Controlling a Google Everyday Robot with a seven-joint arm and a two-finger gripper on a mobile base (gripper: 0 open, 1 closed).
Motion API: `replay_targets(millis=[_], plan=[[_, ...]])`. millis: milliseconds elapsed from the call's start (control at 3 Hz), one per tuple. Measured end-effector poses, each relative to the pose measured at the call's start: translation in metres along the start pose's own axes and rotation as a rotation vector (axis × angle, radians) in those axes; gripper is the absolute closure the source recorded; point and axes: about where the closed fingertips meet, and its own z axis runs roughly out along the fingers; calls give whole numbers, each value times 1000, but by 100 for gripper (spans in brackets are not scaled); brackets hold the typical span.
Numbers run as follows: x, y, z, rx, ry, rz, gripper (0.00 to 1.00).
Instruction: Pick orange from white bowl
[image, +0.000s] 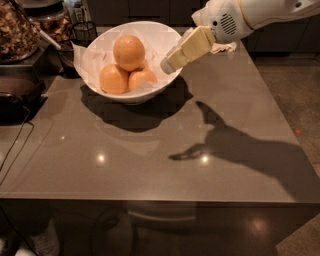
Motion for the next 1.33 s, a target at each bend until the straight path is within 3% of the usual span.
replay_targets(millis=[333,667,1333], plan=[[-16,-15,27,-33,-22,-6,0],[-30,-9,50,-114,-31,-65,0],[-38,-12,66,-116,-55,-59,0]])
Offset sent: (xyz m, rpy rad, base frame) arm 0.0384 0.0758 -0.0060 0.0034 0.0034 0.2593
